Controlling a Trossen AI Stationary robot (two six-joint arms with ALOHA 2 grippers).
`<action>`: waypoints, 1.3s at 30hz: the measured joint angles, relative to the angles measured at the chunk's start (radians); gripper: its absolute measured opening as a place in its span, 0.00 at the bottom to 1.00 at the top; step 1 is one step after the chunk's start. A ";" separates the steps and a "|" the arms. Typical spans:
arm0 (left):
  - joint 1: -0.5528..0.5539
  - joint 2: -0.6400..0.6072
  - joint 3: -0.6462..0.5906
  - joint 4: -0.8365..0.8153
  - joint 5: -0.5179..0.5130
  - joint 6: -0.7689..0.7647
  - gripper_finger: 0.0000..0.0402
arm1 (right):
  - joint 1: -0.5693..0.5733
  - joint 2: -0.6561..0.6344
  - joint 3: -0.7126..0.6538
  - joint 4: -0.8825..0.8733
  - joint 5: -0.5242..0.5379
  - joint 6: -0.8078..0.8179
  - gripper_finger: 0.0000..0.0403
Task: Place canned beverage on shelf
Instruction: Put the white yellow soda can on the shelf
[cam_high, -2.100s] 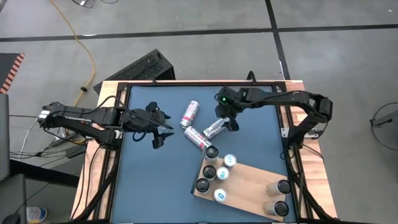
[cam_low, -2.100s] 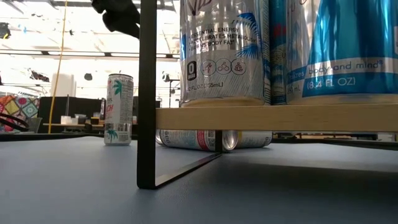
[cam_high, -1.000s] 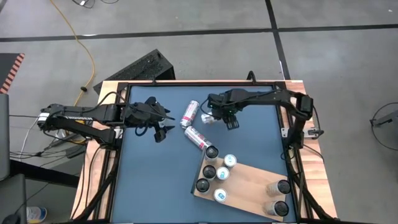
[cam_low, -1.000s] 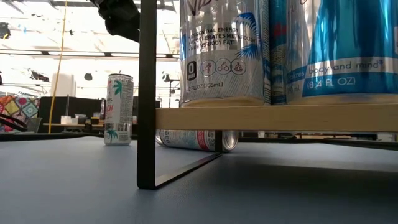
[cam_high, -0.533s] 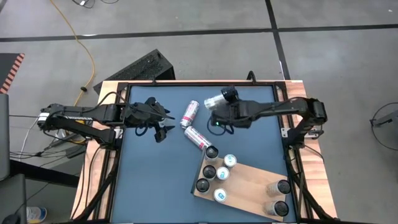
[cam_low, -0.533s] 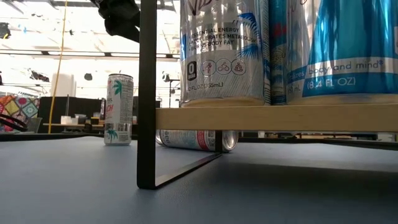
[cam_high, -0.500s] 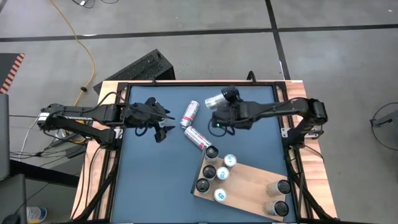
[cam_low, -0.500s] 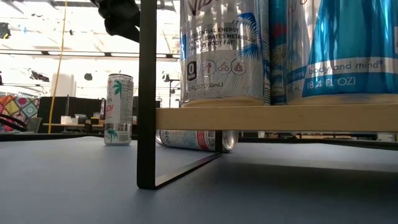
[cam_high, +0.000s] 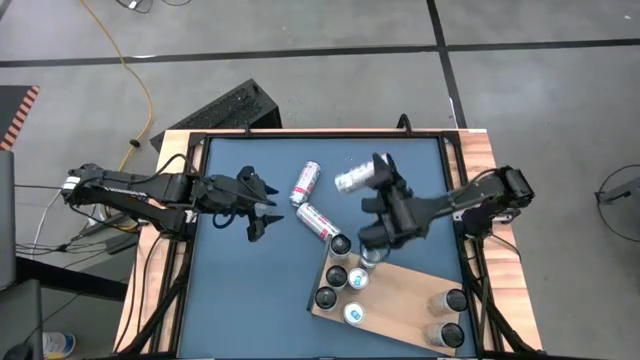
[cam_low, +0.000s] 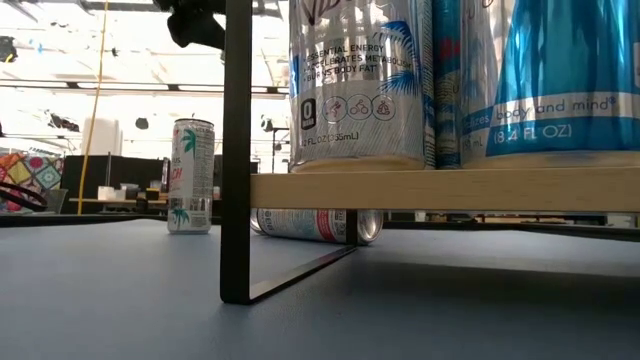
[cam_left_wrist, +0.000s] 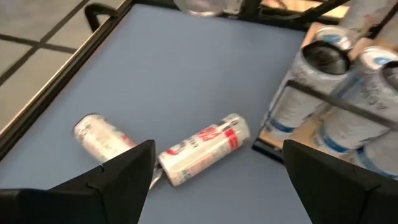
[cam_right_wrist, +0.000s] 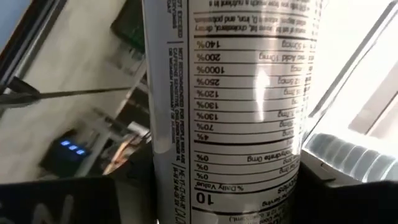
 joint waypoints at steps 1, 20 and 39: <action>-0.009 0.000 0.000 0.011 0.000 -0.001 0.84 | 0.010 -0.010 0.000 0.001 -0.009 -0.005 0.55; -0.106 0.000 0.000 0.113 -0.037 0.002 0.84 | -0.344 0.056 0.000 -0.001 -0.293 -0.390 0.55; -0.167 0.000 0.000 0.111 -0.089 -0.036 0.84 | -0.527 0.379 0.000 0.005 -0.308 -0.367 0.56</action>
